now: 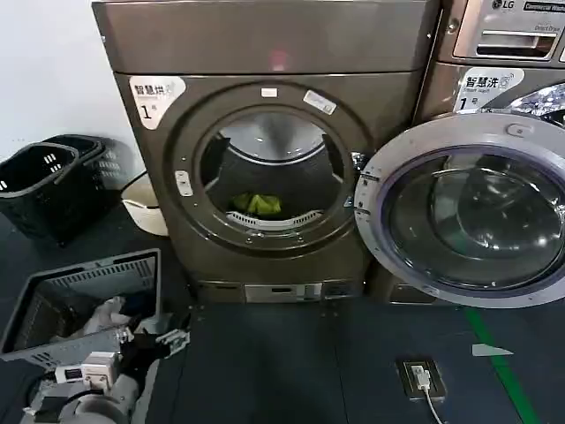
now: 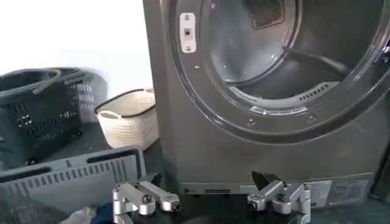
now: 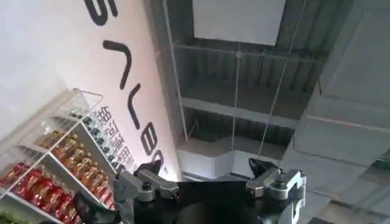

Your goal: Grasp the clothes from the dryer.

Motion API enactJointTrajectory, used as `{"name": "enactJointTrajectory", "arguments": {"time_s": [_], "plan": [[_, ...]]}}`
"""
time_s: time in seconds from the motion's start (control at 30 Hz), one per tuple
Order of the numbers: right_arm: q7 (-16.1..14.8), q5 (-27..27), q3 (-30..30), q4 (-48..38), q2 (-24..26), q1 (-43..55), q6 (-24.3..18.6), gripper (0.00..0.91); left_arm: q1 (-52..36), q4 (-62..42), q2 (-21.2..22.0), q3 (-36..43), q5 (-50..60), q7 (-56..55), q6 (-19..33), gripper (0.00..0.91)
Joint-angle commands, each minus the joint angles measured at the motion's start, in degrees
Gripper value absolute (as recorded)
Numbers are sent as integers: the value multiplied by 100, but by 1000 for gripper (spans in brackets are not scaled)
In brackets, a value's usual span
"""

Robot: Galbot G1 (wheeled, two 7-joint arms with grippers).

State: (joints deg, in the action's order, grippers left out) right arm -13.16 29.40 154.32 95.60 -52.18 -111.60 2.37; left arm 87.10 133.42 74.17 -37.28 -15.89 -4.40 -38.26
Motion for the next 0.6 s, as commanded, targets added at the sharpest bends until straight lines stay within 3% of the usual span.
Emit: {"name": "enactJointTrajectory", "arguments": {"time_s": [0.03,0.6], "plan": [[-29,34,0,3,-1,2,-29,907,-2,-11,-5,8,6,4,-4,907],[-83,51,5,9,-7,22,-34,907,-99,-43,-54,11,12,4,-7,907]]}}
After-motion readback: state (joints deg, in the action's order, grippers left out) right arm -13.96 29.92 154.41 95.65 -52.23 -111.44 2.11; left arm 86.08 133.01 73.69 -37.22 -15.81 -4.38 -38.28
